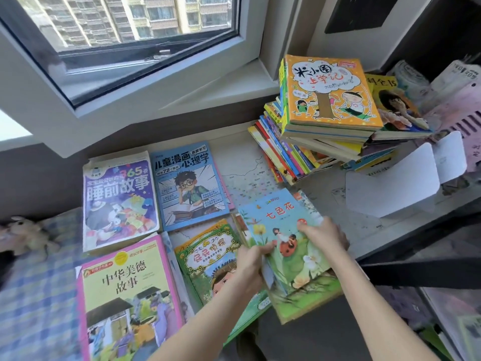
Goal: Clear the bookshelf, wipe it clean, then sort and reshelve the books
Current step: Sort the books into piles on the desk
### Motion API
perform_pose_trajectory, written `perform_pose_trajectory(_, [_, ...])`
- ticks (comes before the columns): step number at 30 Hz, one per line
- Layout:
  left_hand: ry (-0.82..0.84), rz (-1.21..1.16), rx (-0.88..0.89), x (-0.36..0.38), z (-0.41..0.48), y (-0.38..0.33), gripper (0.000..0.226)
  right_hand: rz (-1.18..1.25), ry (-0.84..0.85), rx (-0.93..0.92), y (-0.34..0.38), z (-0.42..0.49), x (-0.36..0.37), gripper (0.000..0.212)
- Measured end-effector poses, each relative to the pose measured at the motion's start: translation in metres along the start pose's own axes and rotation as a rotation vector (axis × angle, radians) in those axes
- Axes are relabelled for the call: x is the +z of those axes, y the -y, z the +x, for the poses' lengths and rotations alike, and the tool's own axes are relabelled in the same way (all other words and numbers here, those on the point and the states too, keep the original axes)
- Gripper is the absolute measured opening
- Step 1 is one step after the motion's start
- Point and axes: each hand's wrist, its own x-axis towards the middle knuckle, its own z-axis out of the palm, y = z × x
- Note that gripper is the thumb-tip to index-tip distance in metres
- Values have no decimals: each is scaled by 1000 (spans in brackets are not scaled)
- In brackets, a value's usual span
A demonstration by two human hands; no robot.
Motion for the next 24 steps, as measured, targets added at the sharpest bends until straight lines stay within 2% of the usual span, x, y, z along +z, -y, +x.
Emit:
perform_pose_trajectory(2, [26,43,-21,8,13,11,30,1,-27,-26,-1,10,-6,58])
perform_pose_trajectory(4, [-36,161,-29,16,24,15,41,9,-12,-35,-2,17,-6,54])
perform_pose_trajectory(6, [-62,401,-34,26,26,6,52,46,-12,-14,-8,25,-3,53])
perform_pose_trajectory(8, [-36,771,-71,36,20,-12,58,79,-1,-5,-13,28,-3,54])
perform_pose_trajectory(10, [75,1090,-122,40,13,-35,54,69,20,-19,-16,30,-4,57])
perform_pose_trajectory(12, [87,1229,-81,39,7,-62,45,-6,-19,-49,-11,28,-13,58])
perform_pose_trajectory(14, [38,1208,36,36,5,-91,35,35,-182,-106,1,20,-33,48])
perform_pose_trajectory(17, [5,1005,253,43,-4,-131,17,361,-472,-180,23,-1,-78,25])
perform_pose_trajectory(19, [-11,840,411,55,-16,-152,18,543,-612,-220,40,-14,-108,22])
perform_pose_trajectory(21, [4,712,529,70,-25,-166,28,634,-665,-255,56,-15,-130,30])
perform_pose_trajectory(24, [49,581,642,100,-32,-181,36,543,-608,-246,81,-4,-156,44])
